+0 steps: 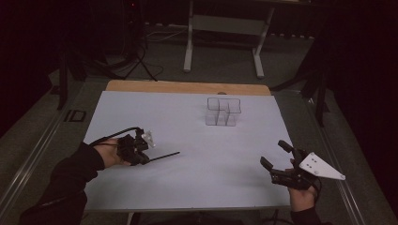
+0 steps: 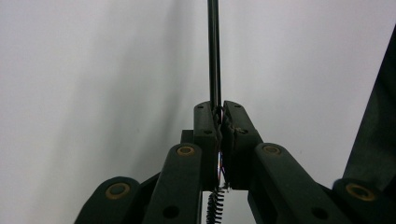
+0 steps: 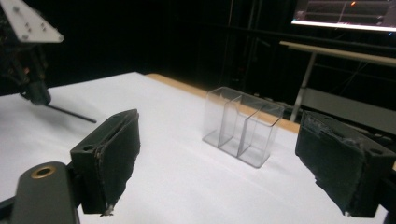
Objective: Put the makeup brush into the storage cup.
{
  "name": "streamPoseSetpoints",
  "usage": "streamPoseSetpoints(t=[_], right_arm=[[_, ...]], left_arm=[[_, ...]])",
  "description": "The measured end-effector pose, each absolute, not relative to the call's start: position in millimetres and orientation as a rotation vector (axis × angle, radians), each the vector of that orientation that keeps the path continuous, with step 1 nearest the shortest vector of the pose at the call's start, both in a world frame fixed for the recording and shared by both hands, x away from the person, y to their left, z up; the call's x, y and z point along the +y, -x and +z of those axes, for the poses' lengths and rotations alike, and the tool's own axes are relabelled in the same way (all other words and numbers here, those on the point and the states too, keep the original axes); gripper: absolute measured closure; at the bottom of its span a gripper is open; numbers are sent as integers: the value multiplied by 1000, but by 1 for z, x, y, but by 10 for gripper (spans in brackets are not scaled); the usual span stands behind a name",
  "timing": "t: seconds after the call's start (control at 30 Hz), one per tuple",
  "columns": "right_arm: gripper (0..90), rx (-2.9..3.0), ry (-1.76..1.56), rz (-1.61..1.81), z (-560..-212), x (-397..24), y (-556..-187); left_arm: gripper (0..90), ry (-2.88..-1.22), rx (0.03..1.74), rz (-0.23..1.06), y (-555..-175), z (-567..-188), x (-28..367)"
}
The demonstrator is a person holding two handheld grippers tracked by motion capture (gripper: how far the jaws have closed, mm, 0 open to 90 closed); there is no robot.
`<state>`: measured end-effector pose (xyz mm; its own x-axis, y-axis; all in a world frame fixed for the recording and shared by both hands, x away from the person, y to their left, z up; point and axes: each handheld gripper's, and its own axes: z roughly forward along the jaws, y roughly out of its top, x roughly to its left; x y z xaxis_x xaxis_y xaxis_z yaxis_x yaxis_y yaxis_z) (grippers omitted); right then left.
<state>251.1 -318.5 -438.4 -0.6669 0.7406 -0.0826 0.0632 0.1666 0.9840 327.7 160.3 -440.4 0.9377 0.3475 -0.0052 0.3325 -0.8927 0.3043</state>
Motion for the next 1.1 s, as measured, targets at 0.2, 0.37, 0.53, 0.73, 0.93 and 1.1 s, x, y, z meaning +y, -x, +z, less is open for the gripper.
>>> streamPoseSetpoints(t=[0.2,0.37,0.53,0.73,0.93,1.1], right_arm=[[145,1938,-774,1565,-435,-314,-254],[151,1960,-778,1594,-431,-313,-257],[149,2022,-749,1610,-426,-310,-262],[133,2045,-738,1581,-419,-301,-267],[113,2103,-656,1582,-411,-296,-272],[167,2253,-585,1509,-401,-292,-282]], left_arm=[[861,-2790,436,73,-334,-429,144],[861,-2800,377,83,-337,-420,131],[861,-2817,321,96,-339,-411,118],[861,-2827,255,74,-342,-406,103],[861,-2852,177,54,-344,-402,87],[861,-2846,113,40,-345,-396,74]])
